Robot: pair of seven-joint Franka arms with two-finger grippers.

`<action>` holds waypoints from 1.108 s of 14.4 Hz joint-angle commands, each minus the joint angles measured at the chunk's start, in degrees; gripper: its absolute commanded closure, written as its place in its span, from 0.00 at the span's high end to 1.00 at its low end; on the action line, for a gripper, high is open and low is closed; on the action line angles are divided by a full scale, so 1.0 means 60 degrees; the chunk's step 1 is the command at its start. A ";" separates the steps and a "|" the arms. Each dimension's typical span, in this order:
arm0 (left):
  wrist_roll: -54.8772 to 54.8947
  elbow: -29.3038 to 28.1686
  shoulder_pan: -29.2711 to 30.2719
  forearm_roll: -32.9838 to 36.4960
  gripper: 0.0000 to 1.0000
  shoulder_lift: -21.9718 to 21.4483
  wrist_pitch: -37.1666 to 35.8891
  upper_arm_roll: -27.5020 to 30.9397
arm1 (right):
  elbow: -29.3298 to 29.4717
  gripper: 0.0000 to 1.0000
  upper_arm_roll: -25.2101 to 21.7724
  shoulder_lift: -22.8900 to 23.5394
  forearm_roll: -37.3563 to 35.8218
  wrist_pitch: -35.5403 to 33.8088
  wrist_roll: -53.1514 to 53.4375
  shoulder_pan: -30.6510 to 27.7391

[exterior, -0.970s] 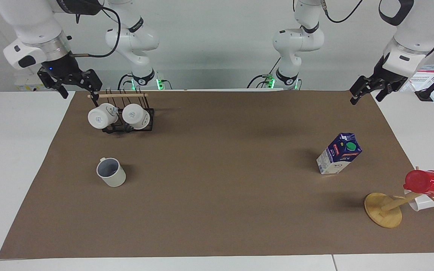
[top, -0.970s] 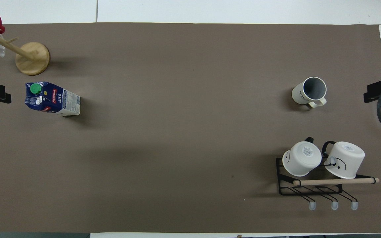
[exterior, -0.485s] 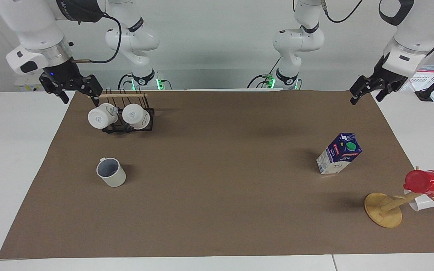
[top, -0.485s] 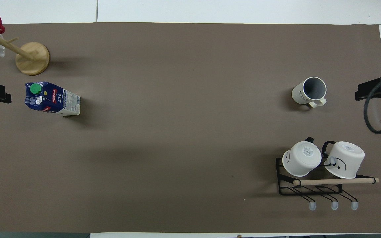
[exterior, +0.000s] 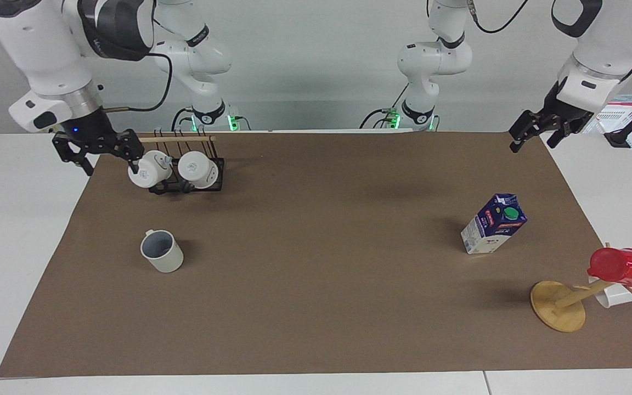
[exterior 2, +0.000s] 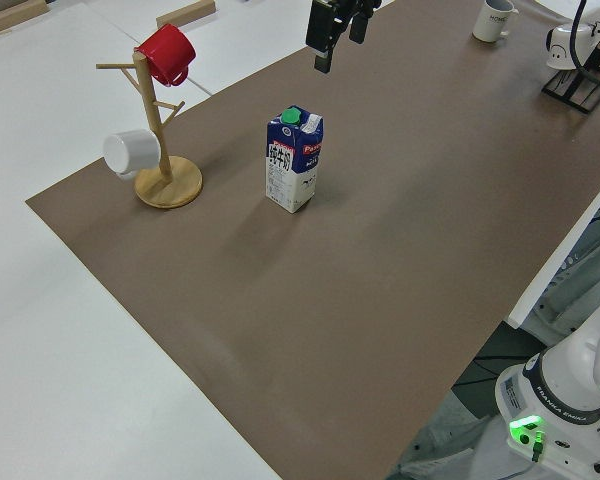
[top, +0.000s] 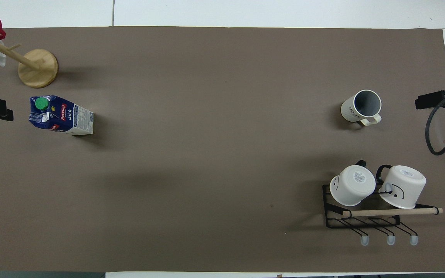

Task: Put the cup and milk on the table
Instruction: 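Reach the right gripper to the dark mug and grasp it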

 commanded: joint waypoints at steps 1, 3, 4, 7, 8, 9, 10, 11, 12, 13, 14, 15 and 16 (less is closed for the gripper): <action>0.0115 -0.0347 0.0009 0.0136 1.00 -0.0333 0.0015 -0.0033 | 0.0035 1.00 0.0078 0.1014 0.0070 0.1268 -0.0797 -0.0176; 0.0115 -0.0406 0.0009 0.0136 1.00 -0.0348 0.0045 -0.0033 | 0.0036 1.00 0.0107 0.1659 0.0084 0.1929 -0.1091 -0.0103; 0.0115 -0.0421 0.0009 0.0136 1.00 -0.0349 0.0059 -0.0033 | 0.0021 1.00 0.0136 0.2024 0.0230 0.2222 -0.1310 -0.0088; 0.0129 -0.0421 0.0009 0.0136 1.00 -0.0349 0.0074 -0.0033 | 0.0021 1.00 0.0151 0.2729 0.0670 0.2883 -0.1385 -0.0030; 0.0129 -0.0421 0.0023 0.0136 1.00 -0.0349 0.0088 -0.0033 | 0.0006 1.00 0.0151 0.2847 0.0729 0.2913 -0.1516 -0.0030; 0.0129 -0.0421 0.0023 0.0136 1.00 -0.0349 0.0089 -0.0033 | -0.0023 1.00 0.0151 0.3095 0.0758 0.3015 -0.1909 -0.0059; 0.0129 -0.0435 0.0023 0.0136 1.00 -0.0349 0.0089 -0.0033 | -0.0009 1.00 0.0151 0.3329 0.0845 0.3219 -0.2188 -0.0059; 0.0129 -0.0435 0.0009 0.0136 1.00 -0.0349 0.0089 -0.0033 | -0.0023 1.00 0.0151 0.3390 0.0875 0.3235 -0.2191 -0.0074; 0.0129 -0.0450 0.0009 0.0136 1.00 -0.0349 0.0103 -0.0033 | -0.0168 1.00 0.0151 0.3390 0.0963 0.3207 -0.2235 -0.0088; 0.0129 -0.0450 0.0009 0.0136 1.00 -0.0349 0.0118 -0.0033 | -0.0329 1.00 0.0151 0.3405 0.1065 0.3192 -0.2322 -0.0175; 0.0129 -0.0450 0.0023 0.0136 1.00 -0.0363 0.0118 -0.0033 | -0.0563 0.97 0.0151 0.3390 0.1298 0.3192 -0.2468 -0.0162; 0.0129 -0.0465 0.0023 0.0136 1.00 -0.0363 0.0118 -0.0033 | -0.0768 0.84 0.0151 0.3376 0.1431 0.3235 -0.2643 -0.0162; 0.0129 -0.0465 0.0023 0.0136 1.00 -0.0363 0.0132 -0.0033 | -0.0799 0.57 0.0151 0.3376 0.1447 0.3250 -0.2834 -0.0205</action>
